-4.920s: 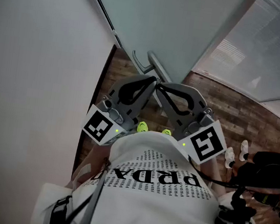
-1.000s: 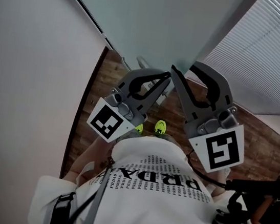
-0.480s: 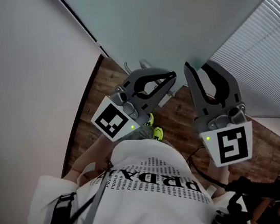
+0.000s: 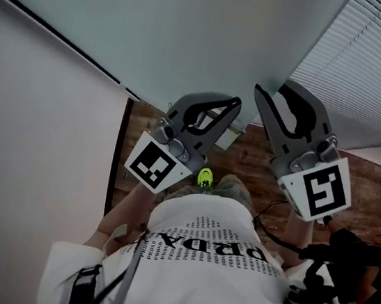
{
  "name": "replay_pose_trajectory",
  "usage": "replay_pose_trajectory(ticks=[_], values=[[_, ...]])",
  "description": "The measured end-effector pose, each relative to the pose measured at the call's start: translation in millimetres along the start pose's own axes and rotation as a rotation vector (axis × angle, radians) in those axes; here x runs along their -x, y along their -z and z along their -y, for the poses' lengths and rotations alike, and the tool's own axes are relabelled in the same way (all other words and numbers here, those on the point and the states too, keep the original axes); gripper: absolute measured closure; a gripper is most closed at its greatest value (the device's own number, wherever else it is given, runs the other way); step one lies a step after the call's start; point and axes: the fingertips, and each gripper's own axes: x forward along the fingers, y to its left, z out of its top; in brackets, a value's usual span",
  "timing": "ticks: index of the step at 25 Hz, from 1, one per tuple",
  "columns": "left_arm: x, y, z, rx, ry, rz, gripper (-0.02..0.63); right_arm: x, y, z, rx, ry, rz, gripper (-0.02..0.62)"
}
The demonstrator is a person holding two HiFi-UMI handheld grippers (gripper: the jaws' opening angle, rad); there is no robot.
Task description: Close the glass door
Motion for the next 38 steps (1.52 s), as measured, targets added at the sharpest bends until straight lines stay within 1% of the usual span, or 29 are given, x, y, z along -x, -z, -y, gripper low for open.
replay_pose_trajectory(ticks=[2,4,8,11,16,22,25,28,31,33,34,36,38], values=[[-1,-5,-1,0.004,0.003,-0.005,0.607,-1,-5,0,-0.010,-0.009,0.008,0.534],[-1,-7,-1,-0.002,0.010,0.002,0.607,1,-11,-2,0.009,-0.016,0.004,0.534],[0,-2,4,-0.080,0.025,0.017,0.607,2,-16,-14,0.073,-0.034,-0.022,0.534],[4,1,3,-0.064,0.015,0.053,0.607,7,-16,-22,0.095,-0.035,-0.015,0.534],[5,8,4,-0.059,0.026,0.099,0.607,12,-6,-27,0.105,-0.021,-0.002,0.534],[-2,11,4,-0.129,0.040,0.049,0.607,13,2,-19,0.048,-0.007,0.007,0.534],[-2,17,4,-0.121,0.033,0.022,0.607,11,4,-18,0.057,-0.004,0.008,0.534],[-1,18,3,-0.108,0.042,0.022,0.607,10,5,-18,0.049,0.006,0.003,0.534],[-1,21,2,-0.071,0.054,0.036,0.607,14,8,-17,0.059,0.048,-0.010,0.534],[-1,23,2,-0.082,0.060,0.032,0.607,24,16,-15,0.062,0.074,-0.044,0.534],[-1,25,2,-0.092,0.062,0.023,0.607,28,19,-14,0.051,0.075,-0.048,0.534],[-1,26,1,-0.093,0.053,0.018,0.607,30,17,-15,0.027,0.055,-0.024,0.534],[-1,27,-1,-0.078,0.032,0.034,0.607,27,13,-21,0.040,0.025,-0.006,0.534]])
